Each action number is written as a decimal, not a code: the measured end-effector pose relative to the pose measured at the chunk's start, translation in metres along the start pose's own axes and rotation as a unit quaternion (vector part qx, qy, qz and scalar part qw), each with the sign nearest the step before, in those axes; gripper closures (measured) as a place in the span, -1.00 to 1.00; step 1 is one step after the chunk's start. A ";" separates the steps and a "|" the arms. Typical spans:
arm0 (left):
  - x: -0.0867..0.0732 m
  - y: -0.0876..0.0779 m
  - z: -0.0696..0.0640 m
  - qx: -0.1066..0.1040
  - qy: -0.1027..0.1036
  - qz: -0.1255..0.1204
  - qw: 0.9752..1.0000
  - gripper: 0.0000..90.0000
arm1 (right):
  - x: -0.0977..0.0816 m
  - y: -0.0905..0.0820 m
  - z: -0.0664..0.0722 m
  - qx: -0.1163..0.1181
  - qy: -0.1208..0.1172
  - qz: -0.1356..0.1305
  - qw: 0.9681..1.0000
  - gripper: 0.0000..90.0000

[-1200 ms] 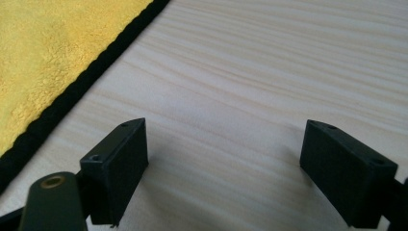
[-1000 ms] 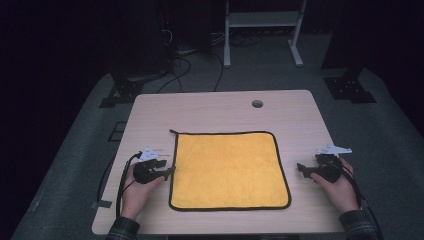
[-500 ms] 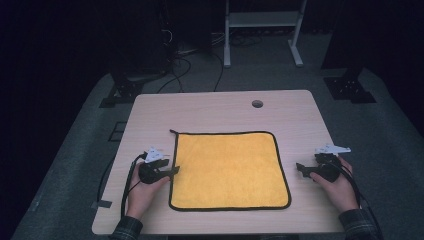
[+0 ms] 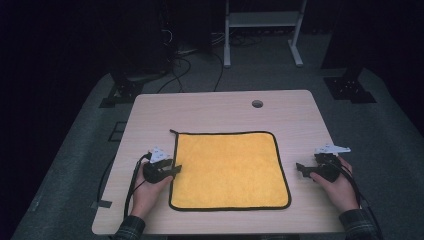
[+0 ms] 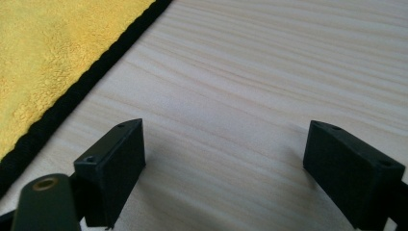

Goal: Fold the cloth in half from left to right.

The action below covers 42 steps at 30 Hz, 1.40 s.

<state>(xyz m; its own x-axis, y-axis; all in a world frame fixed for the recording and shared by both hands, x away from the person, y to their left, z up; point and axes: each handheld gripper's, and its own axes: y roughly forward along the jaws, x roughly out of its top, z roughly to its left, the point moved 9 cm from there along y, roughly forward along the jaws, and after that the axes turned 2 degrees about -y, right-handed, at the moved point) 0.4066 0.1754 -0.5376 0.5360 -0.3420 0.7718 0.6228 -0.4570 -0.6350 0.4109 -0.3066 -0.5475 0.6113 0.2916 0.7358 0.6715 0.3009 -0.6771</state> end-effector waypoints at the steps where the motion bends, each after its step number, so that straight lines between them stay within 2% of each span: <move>1: 0.000 0.000 -0.001 -0.004 0.002 0.001 1.000 0.21 | 0.000 0.000 0.000 0.000 0.000 0.000 1.000 -0.70; 5: 0.000 0.000 -0.004 -0.010 0.001 -0.001 1.000 0.43 | 0.000 0.000 0.000 0.000 0.000 0.000 1.000 -0.70; 9: 0.001 0.000 -0.007 -0.029 -0.017 -0.003 0.999 0.77 | 0.000 0.000 0.000 0.000 0.000 0.000 1.000 -0.70; 11: 0.001 0.000 -0.008 -0.031 -0.020 -0.002 0.999 0.82 | 0.000 0.000 0.000 0.000 0.000 0.000 1.000 -0.70; 15: 0.002 0.001 -0.007 -0.040 -0.032 0.000 0.999 0.85 | 0.000 0.000 0.000 0.000 0.000 0.000 1.000 -0.70; 18: 0.005 -0.001 -0.008 -0.045 -0.032 -0.003 0.998 0.85 | 0.000 0.000 0.000 0.000 0.000 0.000 1.000 -0.70; 26: 0.021 -0.008 -0.013 -0.076 -0.050 -0.037 0.995 0.85 | 0.000 0.000 0.000 0.000 0.000 0.000 1.000 -0.70; 29: 0.030 -0.009 -0.017 -0.093 -0.055 -0.053 0.993 0.85 | 0.000 0.000 0.000 0.000 0.000 0.000 1.000 -0.70; 33: 0.040 -0.009 -0.025 -0.113 -0.050 -0.067 0.990 0.86 | 0.000 0.000 0.000 0.000 0.000 0.000 1.000 -0.70; 37: 0.046 -0.008 -0.033 -0.125 -0.039 -0.065 0.989 0.86 | 0.000 0.000 0.000 0.000 0.001 0.000 1.000 -0.70; 42: 0.053 -0.004 -0.039 -0.135 -0.040 -0.072 0.987 0.86 | 0.000 0.000 0.000 0.000 0.001 0.001 1.000 -0.70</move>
<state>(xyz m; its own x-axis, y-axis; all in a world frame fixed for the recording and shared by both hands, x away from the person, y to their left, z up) 0.4101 0.1274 -0.4928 0.5035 -0.1969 0.8412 0.5261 -0.7024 -0.4794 0.4107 -0.3066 -0.5475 0.6129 0.2908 0.7347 0.6703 0.3011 -0.6783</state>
